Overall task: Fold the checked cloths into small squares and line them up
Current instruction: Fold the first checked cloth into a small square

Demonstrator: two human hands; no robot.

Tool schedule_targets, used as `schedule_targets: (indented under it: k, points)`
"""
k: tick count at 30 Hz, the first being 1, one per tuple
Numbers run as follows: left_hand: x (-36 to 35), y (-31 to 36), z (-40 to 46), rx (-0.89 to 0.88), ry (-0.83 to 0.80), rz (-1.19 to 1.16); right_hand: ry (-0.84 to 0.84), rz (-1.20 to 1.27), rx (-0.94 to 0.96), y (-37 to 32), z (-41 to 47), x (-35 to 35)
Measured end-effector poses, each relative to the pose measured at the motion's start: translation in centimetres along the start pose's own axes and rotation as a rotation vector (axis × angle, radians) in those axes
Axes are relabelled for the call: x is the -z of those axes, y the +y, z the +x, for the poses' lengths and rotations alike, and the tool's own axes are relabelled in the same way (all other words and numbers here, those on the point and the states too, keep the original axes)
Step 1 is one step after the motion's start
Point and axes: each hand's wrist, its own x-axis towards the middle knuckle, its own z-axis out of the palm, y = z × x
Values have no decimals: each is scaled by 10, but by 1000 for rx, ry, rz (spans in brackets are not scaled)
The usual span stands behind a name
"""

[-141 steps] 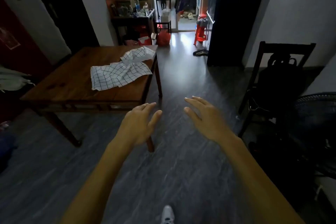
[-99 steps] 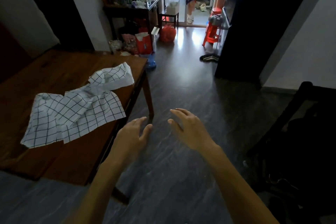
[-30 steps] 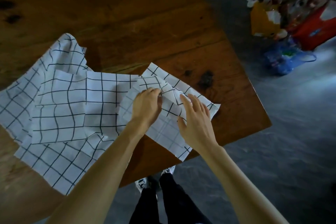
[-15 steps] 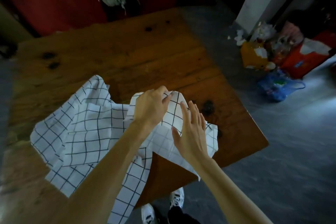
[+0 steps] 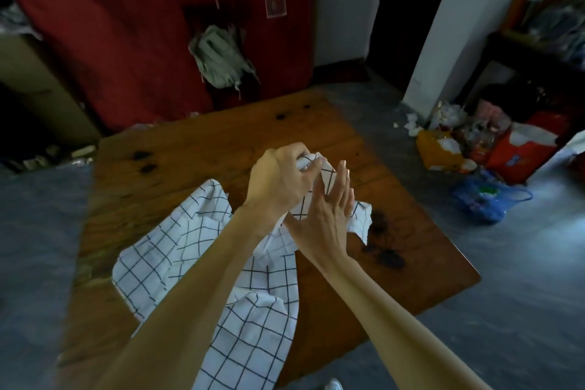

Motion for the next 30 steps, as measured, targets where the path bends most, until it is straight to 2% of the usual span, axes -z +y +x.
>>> schedule_targets:
  k: [5,7,10,18,20,23,25,28,30]
  points:
    - [36,-16,-6,-49,6,71,53,53,50,-17,-5,10]
    - [49,-26,-11,-102,-93,172,48,64,32,-15,-1,16]
    - [63,-41,-21,-66,-233,253,69,77,14,-15,8,31]
    - [83,-62,-32,44,-136,380,113,-34,111,-18,33,78]
    - [87,-57,-29,53,-145,371,145,-74,137,-19,41,87]
    - [86,-46,-25,77,-389,324,190,-91,186,-23,54,96]
    - [87,-37,-25,62,-496,205,218,-99,213,-25,63,101]
    - [94,-18,-24,36,-500,34,251,-95,278,-26,72,106]
    - [101,-4,-20,19,-410,-46,263,-78,332,-28,76,109]
